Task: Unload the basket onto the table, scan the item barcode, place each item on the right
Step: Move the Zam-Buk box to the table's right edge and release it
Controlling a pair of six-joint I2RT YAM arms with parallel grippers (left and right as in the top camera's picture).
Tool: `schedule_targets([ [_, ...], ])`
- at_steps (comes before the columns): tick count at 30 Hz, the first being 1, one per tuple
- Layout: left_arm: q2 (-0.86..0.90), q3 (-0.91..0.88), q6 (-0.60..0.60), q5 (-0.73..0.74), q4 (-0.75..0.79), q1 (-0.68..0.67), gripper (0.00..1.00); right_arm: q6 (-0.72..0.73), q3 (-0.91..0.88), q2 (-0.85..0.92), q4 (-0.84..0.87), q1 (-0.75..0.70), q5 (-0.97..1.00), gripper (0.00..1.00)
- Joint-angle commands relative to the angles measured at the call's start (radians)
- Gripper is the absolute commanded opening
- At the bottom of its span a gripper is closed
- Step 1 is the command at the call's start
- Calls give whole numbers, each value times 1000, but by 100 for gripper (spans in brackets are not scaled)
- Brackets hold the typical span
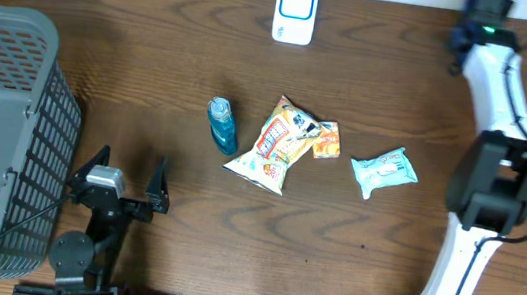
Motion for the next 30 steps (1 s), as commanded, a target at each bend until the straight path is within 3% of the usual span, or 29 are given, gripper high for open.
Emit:
schedule_targets([
  [1, -6, -7, 12, 16, -29, -2, 98, -13, -35, 0, -34, -97, 4, 37],
  [7, -6, -7, 12, 16, -101, -2, 97, -14, -50, 0, -103, -249, -1, 36],
  [15, -4, -7, 8, 16, -150, -2, 98, -14, -50, 0, -206, -370, -158, 61],
  [17, -4, -7, 9, 16, -150, -2, 98, -14, -50, 0, -217, -383, -179, 72],
  [19, -4, -7, 9, 16, -150, -2, 98, -15, -47, -4, -230, -389, -195, 99],
  [25, -4, -7, 9, 16, -150, -2, 98, -14, -38, -75, -250, -353, -200, 99],
  [30, -4, -7, 9, 16, -150, -2, 98, 1, -38, -237, -299, -263, -364, 99],
])
